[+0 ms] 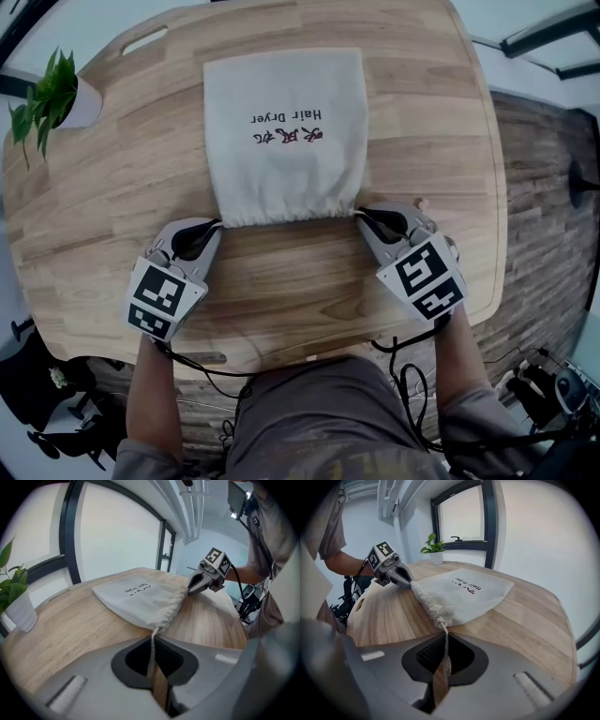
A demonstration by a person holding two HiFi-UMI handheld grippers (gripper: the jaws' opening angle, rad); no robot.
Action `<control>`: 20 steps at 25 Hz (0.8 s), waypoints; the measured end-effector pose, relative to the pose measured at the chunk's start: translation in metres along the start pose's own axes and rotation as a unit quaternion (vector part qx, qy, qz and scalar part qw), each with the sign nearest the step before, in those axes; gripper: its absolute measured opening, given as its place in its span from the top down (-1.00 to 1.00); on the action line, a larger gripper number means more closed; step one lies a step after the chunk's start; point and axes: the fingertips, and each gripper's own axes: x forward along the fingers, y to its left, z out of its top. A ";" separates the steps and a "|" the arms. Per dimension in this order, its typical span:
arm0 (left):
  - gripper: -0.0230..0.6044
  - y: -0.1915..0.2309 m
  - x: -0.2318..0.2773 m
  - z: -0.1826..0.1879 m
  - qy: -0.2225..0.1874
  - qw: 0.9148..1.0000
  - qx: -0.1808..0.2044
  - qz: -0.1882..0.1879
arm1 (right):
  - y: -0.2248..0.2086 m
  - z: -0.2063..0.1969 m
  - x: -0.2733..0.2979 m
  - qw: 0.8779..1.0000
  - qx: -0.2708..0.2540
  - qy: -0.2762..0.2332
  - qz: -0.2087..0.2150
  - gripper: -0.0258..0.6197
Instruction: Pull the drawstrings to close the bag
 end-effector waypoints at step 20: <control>0.91 0.038 -0.047 -0.053 0.019 0.993 -0.085 0.076 | -0.037 -0.056 -0.039 0.998 0.022 0.026 -0.045 0.82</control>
